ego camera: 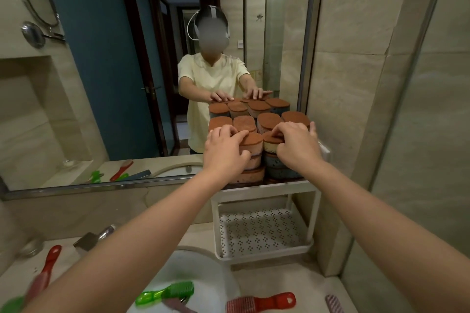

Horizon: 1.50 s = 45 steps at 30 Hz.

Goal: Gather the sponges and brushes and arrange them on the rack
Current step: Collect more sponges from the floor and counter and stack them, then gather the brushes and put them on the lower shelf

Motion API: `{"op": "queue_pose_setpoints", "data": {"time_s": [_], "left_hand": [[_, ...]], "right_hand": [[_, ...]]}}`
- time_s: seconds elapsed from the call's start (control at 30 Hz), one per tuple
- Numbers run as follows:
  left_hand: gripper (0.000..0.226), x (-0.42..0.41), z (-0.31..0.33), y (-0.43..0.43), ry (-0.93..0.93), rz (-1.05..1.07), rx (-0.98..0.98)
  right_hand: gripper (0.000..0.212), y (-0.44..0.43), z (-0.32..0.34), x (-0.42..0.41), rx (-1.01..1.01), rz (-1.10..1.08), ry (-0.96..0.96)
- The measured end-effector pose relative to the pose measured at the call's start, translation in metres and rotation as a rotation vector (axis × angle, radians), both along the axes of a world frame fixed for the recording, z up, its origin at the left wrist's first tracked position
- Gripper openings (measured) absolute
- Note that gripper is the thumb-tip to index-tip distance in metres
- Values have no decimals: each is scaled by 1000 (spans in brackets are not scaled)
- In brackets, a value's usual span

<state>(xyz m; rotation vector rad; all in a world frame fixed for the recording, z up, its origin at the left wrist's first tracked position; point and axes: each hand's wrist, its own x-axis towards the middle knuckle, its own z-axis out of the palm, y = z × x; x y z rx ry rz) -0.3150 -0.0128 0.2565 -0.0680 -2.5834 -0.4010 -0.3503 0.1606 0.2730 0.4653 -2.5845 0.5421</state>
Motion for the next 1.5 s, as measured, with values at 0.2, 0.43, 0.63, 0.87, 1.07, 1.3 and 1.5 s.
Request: {"op": "queue_pose_setpoints", "data": {"time_s": [0.2, 0.43, 0.63, 0.87, 1.07, 1.3, 1.5], "left_hand": [[58, 11, -4, -3, 73, -70, 108], [46, 42, -12, -18, 267, -51, 480], [44, 93, -35, -63, 352, 88, 751], [42, 173, -82, -123, 410, 382, 838], [39, 260, -128, -163, 454, 683, 870], [36, 357, -160, -177, 489, 951, 871], [40, 432, -181, -169, 497, 1166, 929]], "right_hand": [[38, -8, -1, 6, -73, 34, 147], [43, -49, 1, 34, -400, 417, 248], [50, -112, -18, 63, -391, 633, 158], [49, -193, -68, 116, -422, 910, -124], [51, -257, -115, 175, -330, 1073, -359], [51, -312, -157, 252, -189, 1302, -522], [52, -338, -185, 328, -70, 1475, -597]]}}
